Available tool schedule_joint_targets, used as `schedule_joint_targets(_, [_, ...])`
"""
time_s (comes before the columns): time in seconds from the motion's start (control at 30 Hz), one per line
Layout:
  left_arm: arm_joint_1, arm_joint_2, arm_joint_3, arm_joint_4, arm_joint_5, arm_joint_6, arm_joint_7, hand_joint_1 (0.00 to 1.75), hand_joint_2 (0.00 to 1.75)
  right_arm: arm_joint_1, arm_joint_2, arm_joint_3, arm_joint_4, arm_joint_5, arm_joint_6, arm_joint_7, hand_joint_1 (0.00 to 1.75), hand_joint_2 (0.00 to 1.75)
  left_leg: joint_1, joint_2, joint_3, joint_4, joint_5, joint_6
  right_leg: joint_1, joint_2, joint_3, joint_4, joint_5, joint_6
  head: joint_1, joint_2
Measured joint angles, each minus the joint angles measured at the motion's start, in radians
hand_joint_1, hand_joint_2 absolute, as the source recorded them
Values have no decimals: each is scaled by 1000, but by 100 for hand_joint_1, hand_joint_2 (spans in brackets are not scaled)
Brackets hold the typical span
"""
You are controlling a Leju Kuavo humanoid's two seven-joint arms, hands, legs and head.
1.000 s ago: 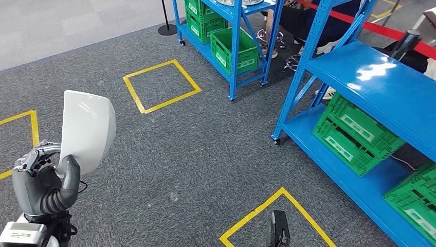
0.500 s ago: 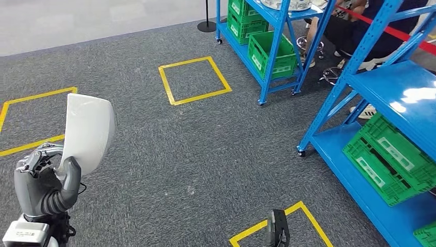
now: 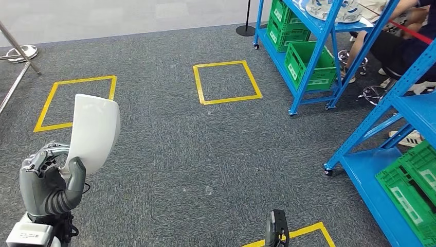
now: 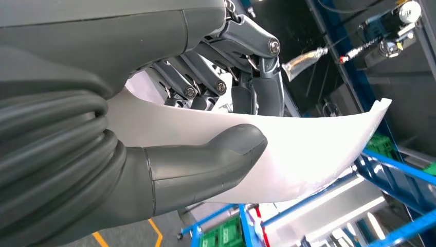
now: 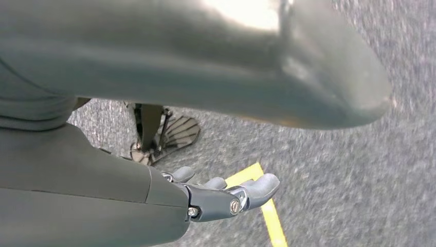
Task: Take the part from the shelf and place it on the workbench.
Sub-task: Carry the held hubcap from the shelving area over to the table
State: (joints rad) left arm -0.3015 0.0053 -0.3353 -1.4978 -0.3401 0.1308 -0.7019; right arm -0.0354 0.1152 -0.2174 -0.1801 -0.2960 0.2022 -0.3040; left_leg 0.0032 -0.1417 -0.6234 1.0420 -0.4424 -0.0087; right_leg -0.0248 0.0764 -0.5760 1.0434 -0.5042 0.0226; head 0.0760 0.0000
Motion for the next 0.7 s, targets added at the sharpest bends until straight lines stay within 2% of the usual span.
schedule_joint_targets(0.1, [1,0,0,-2,-2,3,0,175,175,-1,0,0,0,2,-1,0,0,0,2,-8,-1,-5,4,-6,4,-9,1,0,1,-5,0,0])
schedule_joint_targets(0.13, [1,0,0,-5,-1,4,0,175,175,-1,0,0,0,3,-3,1,0,0,1,7,-6,-1,1,-11,4,-23,3,-3,5,-13,-1,0])
schedule_joint_targets(0.17, [0,0,0,-8,1,5,0,175,175,-1,-1,0,0,5,-4,1,0,0,0,38,-24,32,-20,-17,5,-41,5,-7,8,-23,-3,0])
schedule_joint_targets(0.2, [-1,0,1,-10,3,5,0,175,175,0,-2,0,0,6,-6,2,0,0,-1,73,-50,84,-51,-22,6,-63,7,-11,11,-33,-6,0])
schedule_joint_targets(0.23, [-2,-1,1,-12,5,5,0,175,175,1,-3,0,0,8,-7,4,0,0,-1,110,-86,158,-91,-26,6,-86,8,-14,13,-41,-8,0])
schedule_joint_targets(0.27, [-2,-1,1,-12,4,5,0,175,175,2,-4,0,0,9,-8,5,0,0,0,128,-119,232,-126,-29,8,-104,7,-14,12,-44,-10,0])
schedule_joint_targets(0.3, [0,-2,1,-11,2,6,0,175,175,3,-5,0,0,9,-8,7,0,0,1,131,-136,274,-138,-31,9,-120,7,-14,11,-45,-10,0])
schedule_joint_targets(0.33, [1,-2,1,-11,-1,8,0,175,175,3,-5,0,0,9,-8,9,0,0,1,134,-135,281,-133,-31,10,-136,7,-14,11,-45,-10,0])
schedule_joint_targets(0.37, [1,-2,1,-11,-4,9,0,175,175,2,-5,0,0,9,-8,10,0,0,1,139,-113,245,-110,-31,10,-150,7,-13,10,-44,-10,0])
schedule_joint_targets(0.4, [0,-3,1,-11,-8,10,0,175,175,1,-5,0,0,7,-7,9,0,0,1,154,-73,177,-77,-29,10,-163,9,-12,8,-41,-10,0])
schedule_joint_targets(0.43, [-1,-4,1,-11,-11,11,0,175,175,0,-5,0,0,3,-7,8,0,0,-2,180,-33,105,-54,-25,12,-175,11,-10,5,-38,-10,0])
schedule_joint_targets(0.47, [-2,-7,2,-12,-15,10,0,175,175,0,-5,-1,0,-2,-6,5,0,0,-3,201,-1,48,-36,-19,14,-185,13,-8,1,-33,-9,0])
schedule_joint_targets(0.5, [-2,-10,3,-12,-18,8,0,175,175,-1,-6,-2,0,-8,-6,2,0,0,-6,215,18,13,-29,-13,17,-195,15,-7,-1,-27,-8,0])
schedule_joint_targets(0.53, [-2,-13,5,-12,-21,6,0,175,175,-1,-6,-3,0,-12,-5,0,0,0,-8,217,21,3,-30,-6,19,-204,17,-7,-3,-21,-8,0])
schedule_joint_targets(0.6, [-1,-17,11,-13,-23,3,0,175,175,-4,-7,-5,0,-16,-4,-2,0,0,-8,191,20,1,-25,7,17,-218,21,-8,-6,-9,-7,0])
schedule_joint_targets(0.63, [-1,-18,14,-14,-24,3,0,175,175,-5,-7,-6,-1,-17,-4,-3,0,0,-6,179,20,-2,-22,14,14,-201,20,-1,-13,-3,-7,0])
schedule_joint_targets(0.7, [-2,-24,18,-16,-25,2,0,175,175,-4,-8,-7,-1,-15,-1,-5,0,0,1,154,20,-5,-17,25,9,-135,-10,67,-56,7,-3,0])
